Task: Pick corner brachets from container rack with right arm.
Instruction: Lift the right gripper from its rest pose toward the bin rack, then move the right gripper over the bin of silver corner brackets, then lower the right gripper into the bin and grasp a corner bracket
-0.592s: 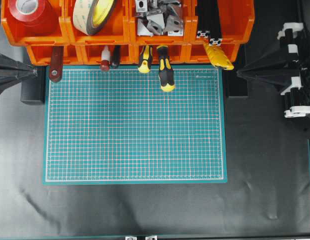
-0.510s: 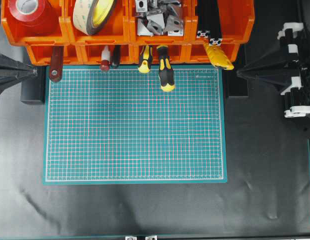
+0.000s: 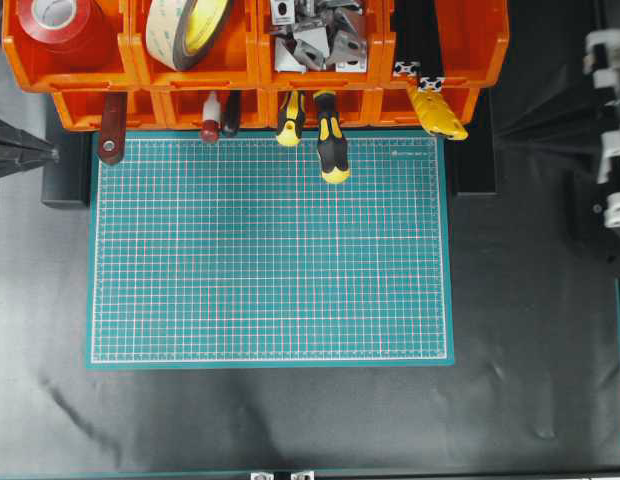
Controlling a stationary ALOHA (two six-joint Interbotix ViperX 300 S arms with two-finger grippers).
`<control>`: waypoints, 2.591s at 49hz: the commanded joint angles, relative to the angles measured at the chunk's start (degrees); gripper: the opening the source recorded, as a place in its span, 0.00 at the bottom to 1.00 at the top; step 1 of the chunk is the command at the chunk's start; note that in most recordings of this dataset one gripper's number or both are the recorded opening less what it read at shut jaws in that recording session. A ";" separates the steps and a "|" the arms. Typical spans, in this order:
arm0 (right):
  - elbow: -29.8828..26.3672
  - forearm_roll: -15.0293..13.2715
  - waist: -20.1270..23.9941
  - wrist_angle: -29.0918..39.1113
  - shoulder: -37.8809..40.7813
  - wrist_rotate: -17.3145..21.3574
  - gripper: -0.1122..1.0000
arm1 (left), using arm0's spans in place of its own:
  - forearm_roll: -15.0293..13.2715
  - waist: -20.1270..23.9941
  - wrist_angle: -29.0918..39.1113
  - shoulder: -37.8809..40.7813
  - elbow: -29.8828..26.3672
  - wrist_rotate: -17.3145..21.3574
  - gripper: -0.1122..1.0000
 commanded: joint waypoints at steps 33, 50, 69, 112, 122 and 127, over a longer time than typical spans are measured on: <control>-54.32 -13.71 -4.48 56.16 34.28 -7.65 0.10 | 0.18 -0.35 5.10 -0.53 -3.34 -4.39 0.10; -62.23 -13.71 -6.24 57.66 46.05 -13.89 0.61 | 0.26 -0.35 6.24 -1.32 -3.78 -4.48 0.10; -66.62 -13.71 -7.82 57.66 54.49 -11.34 0.87 | 0.18 -0.35 10.72 -3.87 -4.75 -4.66 0.10; -67.94 -13.27 -9.58 55.81 61.88 -11.07 0.87 | 0.18 -0.35 11.51 -3.96 -4.75 -4.66 0.10; -66.45 -14.33 -13.01 55.63 61.17 -11.16 0.87 | 0.18 -0.35 11.51 -3.96 -4.75 -4.66 0.10; -66.45 -14.24 -13.45 55.28 61.26 -11.16 0.87 | 0.18 -0.35 11.51 -3.96 -4.75 -4.66 0.10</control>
